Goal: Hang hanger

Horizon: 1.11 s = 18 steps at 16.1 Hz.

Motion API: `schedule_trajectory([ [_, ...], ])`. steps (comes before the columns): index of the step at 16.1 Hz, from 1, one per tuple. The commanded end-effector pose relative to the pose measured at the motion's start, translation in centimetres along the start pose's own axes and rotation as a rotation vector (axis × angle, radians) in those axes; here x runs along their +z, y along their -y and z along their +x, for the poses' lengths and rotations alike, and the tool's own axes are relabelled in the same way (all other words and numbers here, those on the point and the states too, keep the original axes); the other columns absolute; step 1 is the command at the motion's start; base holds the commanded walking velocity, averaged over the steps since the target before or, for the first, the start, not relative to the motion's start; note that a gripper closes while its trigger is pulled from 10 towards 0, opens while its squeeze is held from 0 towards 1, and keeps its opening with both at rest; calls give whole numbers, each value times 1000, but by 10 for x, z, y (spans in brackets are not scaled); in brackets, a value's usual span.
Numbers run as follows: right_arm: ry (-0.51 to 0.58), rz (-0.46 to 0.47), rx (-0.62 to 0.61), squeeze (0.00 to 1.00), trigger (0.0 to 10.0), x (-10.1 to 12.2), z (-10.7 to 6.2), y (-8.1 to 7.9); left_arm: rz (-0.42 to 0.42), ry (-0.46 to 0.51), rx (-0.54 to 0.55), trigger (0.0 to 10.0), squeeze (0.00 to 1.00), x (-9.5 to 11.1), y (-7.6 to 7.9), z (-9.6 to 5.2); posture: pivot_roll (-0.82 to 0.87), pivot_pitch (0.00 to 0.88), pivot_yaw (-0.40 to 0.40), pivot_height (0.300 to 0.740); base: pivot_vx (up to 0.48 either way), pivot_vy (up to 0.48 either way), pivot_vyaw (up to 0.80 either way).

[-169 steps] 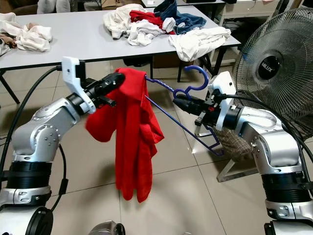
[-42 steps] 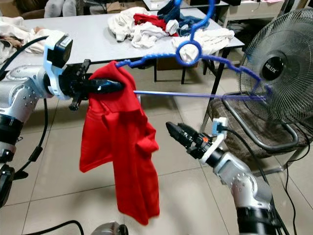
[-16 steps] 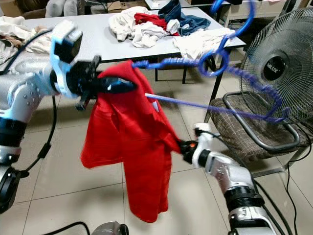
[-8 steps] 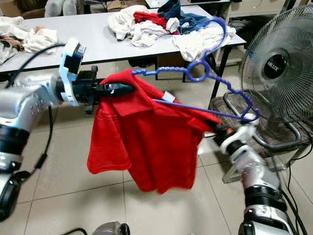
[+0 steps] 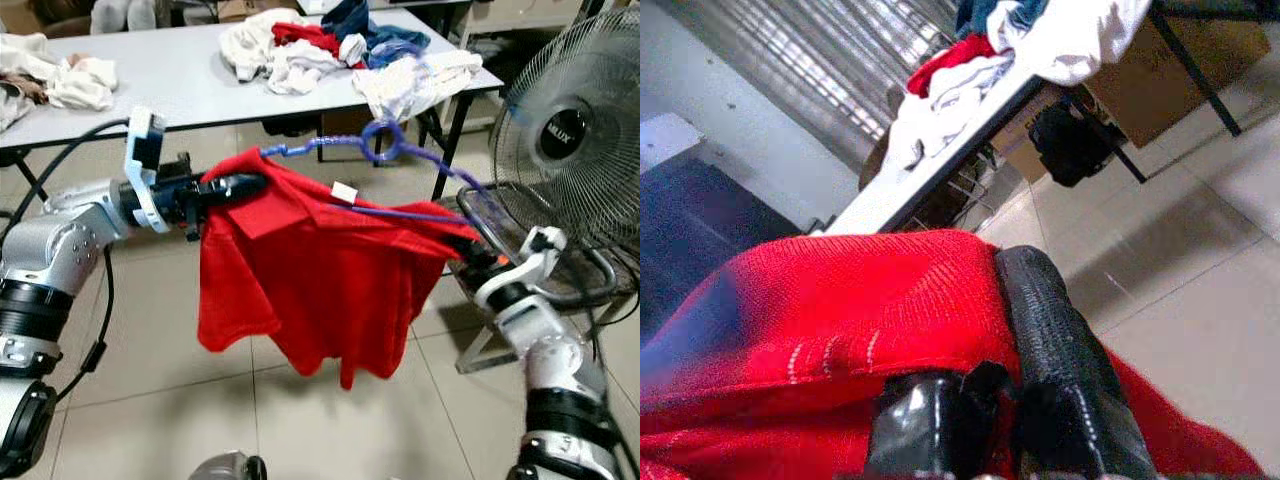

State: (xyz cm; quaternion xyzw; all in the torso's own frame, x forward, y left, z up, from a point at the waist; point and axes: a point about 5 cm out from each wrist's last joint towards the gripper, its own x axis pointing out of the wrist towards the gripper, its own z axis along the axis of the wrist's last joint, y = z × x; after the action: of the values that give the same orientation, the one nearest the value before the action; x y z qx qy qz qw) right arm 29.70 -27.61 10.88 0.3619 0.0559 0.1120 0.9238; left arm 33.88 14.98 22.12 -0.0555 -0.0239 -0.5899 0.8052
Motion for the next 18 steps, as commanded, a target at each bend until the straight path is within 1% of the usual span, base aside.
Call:
schedule_trajectory([
  [1, 108, -28, -267, 0, 0, 36, -42, 39, 133, 171, 193, 0, 0, 37, -14, -52, 1, 0, 86, 740, 0, 0, 0],
  [2, 101, -52, -232, 0, 0, 44, -38, 32, 133, 175, 181, 0, 0, 34, -12, -53, 1, 0, 79, 740, 0, 0, 0],
  [3, 89, -72, -223, 0, 0, 46, -36, 30, 128, 175, 171, 0, 0, 33, -10, -53, 1, 0, 74, 740, 0, 0, 0],
  [4, 60, -116, -216, 0, 0, 46, -33, 27, 109, 183, 152, 0, 0, 32, -8, -54, 1, 0, 69, 740, 0, 0, 0],
  [5, 18, -177, -198, 0, 0, 47, -27, 20, 86, 196, 127, 0, 0, 31, -5, -54, 5, 0, 59, 740, 0, 0, 0],
  [6, 15, -184, -182, 0, 0, 50, -22, 15, 104, 199, 129, 0, 0, 31, -3, -56, 7, 0, 52, 740, 0, 0, 0],
  [7, 28, -184, -186, 0, 0, 55, -20, 14, 121, 195, 136, 0, 0, 31, -3, -59, 12, 0, 38, 740, 0, 0, 0],
  [8, 42, -194, -218, 0, 0, 62, -19, 17, 166, 144, 150, 0, 0, 28, -3, -66, 15, 0, 32, 740, 0, 0, 0],
  [9, 50, -199, -239, 0, 0, 68, -19, 19, 191, 102, 161, 0, 0, 26, -3, -72, 17, 0, 29, 740, 0, 0, 0],
  [11, 73, -197, -266, 0, 0, 76, -18, 20, 226, 47, 202, 0, 0, 22, -6, -81, 18, 0, 26, 740, 0, 0, 0],
  [12, 85, -201, -274, 0, 0, 82, -19, 22, 247, 25, 255, 0, 0, 21, -10, -87, 17, 0, 25, 740, 0, 0, 0],
  [13, 86, -209, -274, 0, 0, 86, -20, 22, 303, -5, 332, 0, 0, 22, -16, -96, 16, 0, 27, 740, 0, 0, 0],
  [15, 80, -222, -277, 0, 0, 89, -21, 22, 369, -36, 391, 0, 0, 23, -20, -106, 14, 0, 26, 740, 0, 0, 0],
  [16, 79, -226, -282, 0, 0, 91, -22, 24, 408, -69, 404, 0, 0, 22, -20, -111, 13, 0, 25, 740, 0, 0, 0],
  [17, 81, -228, -286, 0, 0, 93, -22, 25, 420, -94, 400, 0, 0, 20, -20, -115, 14, 0, 24, 740, 0, 0, 0],
  [18, 83, -231, -289, 0, 0, 94, -22, 25, 438, -144, 388, 0, 0, 18, -19, -118, 14, 0, 24, 740, 0, 0, 0],
])
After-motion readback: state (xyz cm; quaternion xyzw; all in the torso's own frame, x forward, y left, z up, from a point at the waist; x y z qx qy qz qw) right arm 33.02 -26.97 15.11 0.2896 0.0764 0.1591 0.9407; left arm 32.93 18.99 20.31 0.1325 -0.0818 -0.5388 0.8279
